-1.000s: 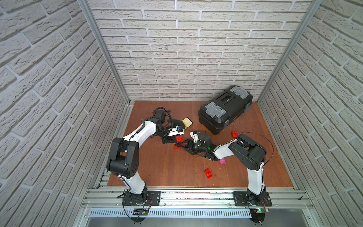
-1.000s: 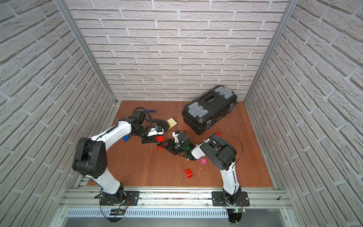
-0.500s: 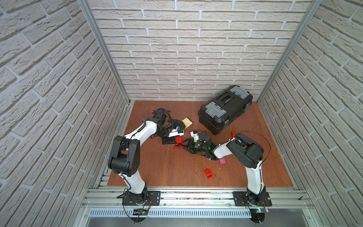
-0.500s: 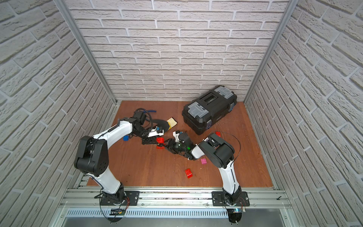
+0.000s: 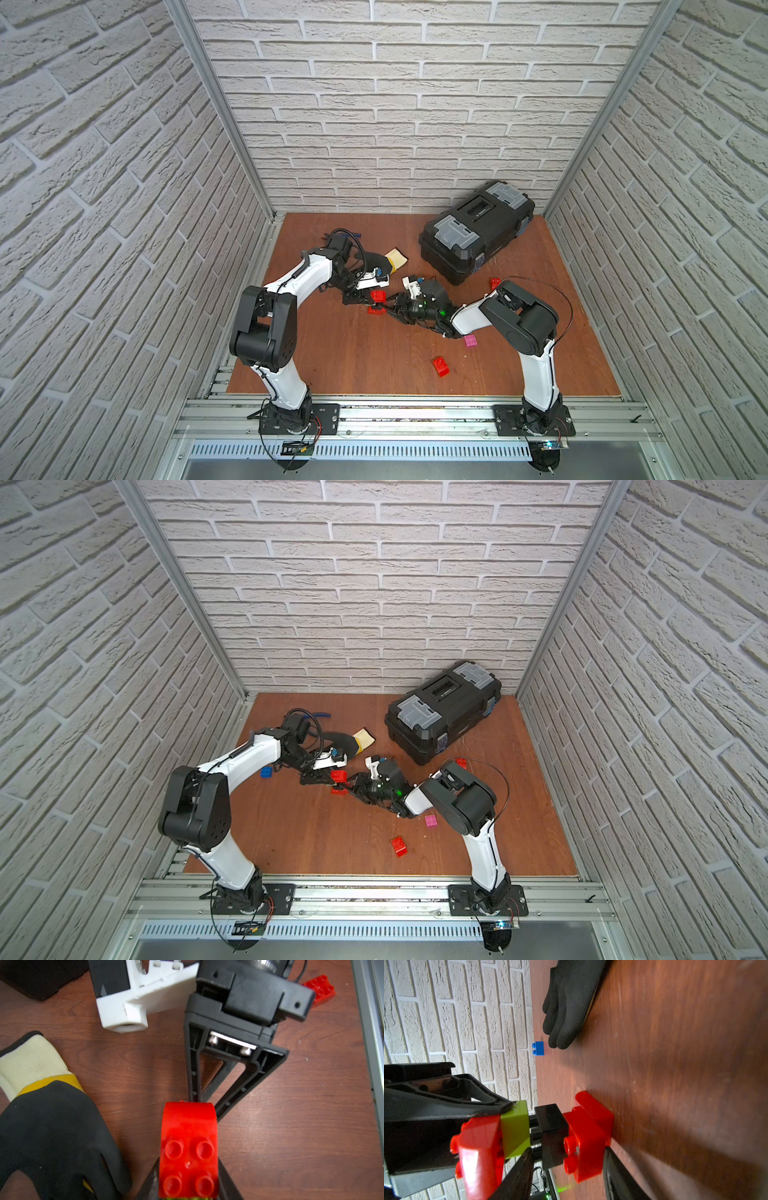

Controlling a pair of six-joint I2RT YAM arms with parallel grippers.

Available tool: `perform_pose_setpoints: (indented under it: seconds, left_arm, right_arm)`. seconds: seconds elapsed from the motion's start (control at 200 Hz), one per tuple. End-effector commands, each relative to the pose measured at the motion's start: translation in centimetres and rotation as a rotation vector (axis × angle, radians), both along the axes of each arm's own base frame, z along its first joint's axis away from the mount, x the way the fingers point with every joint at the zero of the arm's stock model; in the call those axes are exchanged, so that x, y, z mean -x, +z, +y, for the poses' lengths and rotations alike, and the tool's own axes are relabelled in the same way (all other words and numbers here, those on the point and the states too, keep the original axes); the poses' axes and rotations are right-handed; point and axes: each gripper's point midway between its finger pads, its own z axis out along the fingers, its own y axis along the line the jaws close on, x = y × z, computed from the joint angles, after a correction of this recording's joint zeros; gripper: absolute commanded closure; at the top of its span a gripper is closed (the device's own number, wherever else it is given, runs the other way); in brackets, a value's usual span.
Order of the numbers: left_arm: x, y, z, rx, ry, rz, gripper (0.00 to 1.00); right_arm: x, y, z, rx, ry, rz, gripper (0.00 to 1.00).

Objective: Assemble the letter s with lego
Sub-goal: Assemble the lego brick with the lego brick.

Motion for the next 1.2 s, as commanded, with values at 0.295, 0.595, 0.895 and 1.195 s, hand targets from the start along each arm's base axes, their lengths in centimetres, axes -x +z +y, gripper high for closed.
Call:
perform_pose_setpoints:
  seconds: [0.295, 0.595, 0.895, 1.195]
  left_arm:
    - [0.3, -0.9, 0.7, -0.057, -0.056, 0.016, 0.73]
    - [0.9, -1.5, 1.0, -0.100, -0.095, 0.020, 0.73]
    - [1.2, -2.0, 0.6, -0.104, -0.119, 0.035, 0.74]
    - [1.8, -2.4, 0.5, -0.106, -0.135, 0.047, 0.74]
  right_arm:
    - [0.0, -2.6, -1.1, 0.064, -0.021, 0.046, 0.47]
    - [0.1, -3.1, -1.4, 0.078, -0.021, 0.056, 0.47]
    - [0.1, -3.4, -1.5, 0.085, -0.020, 0.058, 0.48]
    - [0.0, -3.6, -1.7, 0.086, -0.024, 0.062, 0.48]
